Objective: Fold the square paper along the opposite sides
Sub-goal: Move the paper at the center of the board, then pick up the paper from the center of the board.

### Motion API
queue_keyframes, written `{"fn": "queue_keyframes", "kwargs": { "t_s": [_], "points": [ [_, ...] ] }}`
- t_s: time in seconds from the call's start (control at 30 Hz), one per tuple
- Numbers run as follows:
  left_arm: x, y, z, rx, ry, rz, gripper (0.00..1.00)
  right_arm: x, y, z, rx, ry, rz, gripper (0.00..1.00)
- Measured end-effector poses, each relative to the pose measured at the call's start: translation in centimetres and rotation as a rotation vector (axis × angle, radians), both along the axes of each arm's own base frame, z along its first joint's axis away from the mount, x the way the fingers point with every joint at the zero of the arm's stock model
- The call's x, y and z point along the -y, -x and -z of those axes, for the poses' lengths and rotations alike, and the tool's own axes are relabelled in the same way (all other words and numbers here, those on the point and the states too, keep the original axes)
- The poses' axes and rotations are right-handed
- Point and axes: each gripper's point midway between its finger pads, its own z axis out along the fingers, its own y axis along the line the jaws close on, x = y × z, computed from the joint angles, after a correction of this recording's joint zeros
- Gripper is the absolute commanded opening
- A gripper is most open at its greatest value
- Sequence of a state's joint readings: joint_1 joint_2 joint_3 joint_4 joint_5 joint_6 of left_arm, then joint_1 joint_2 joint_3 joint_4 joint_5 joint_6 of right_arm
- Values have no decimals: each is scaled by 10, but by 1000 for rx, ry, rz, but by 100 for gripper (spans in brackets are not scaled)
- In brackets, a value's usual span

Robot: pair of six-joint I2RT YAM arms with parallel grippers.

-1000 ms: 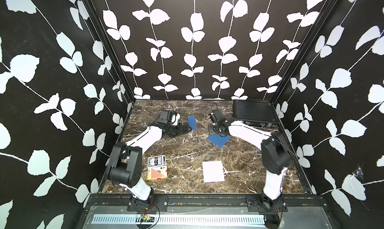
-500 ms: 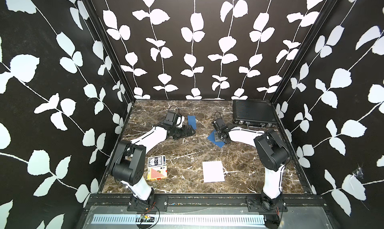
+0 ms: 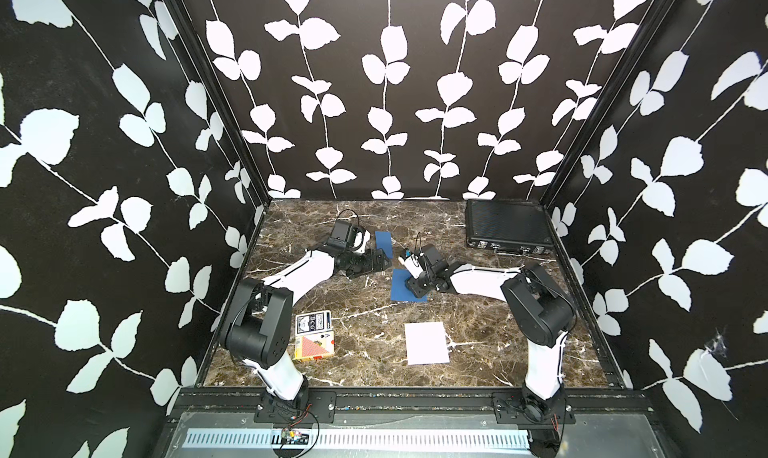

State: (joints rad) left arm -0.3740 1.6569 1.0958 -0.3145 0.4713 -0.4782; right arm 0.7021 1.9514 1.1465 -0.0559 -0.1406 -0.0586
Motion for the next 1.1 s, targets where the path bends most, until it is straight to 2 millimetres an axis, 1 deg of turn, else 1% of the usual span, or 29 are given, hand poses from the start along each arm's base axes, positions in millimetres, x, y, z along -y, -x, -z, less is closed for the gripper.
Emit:
{"fn": "queue_keyframes", "kwargs": {
  "t_s": [0.1,0.23,0.3,0.37,0.43,0.53,0.6,0.67,0.7,0.73,0.77,0.83,0.9,1.0,1.07,1.1],
  "points": [
    [0,1,1,-4,1,2,91,-9,10,0,3,-4,-88,53],
    [-3,6,8,-27,-10,-1,90,-12,14,-2,11,-10,-144,55],
    [-4,8,10,-38,-14,-2,89,-13,16,-5,12,-16,-155,56],
    [-4,9,10,-44,-15,-2,88,-14,16,-13,20,-27,-155,56],
    [-3,11,13,-56,-13,3,88,-16,15,-31,36,-61,-143,56],
    [1,17,20,-89,-20,14,88,-15,16,-66,38,-150,-66,56],
    [4,23,26,-120,-29,22,86,-10,19,-87,-6,-227,11,56],
    [6,30,32,-158,-38,23,85,-2,21,-98,-91,-311,97,55],
    [6,33,34,-172,-41,21,85,4,20,-98,-145,-355,144,54],
    [7,35,37,-188,-41,14,85,11,19,-94,-210,-399,194,54],
    [8,37,39,-202,-40,11,84,19,19,-86,-274,-426,244,54],
    [12,41,47,-236,-38,10,85,37,22,-64,-403,-447,345,54],
    [16,44,56,-271,-40,5,85,47,27,-44,-497,-437,409,53],
    [28,50,67,-309,-33,14,86,48,36,-26,-579,-414,433,53],
    [34,50,66,-307,-18,18,86,48,40,-16,-614,-401,436,52],
    [37,50,67,-308,-11,21,87,46,41,-15,-623,-404,428,52]
  ]
}}
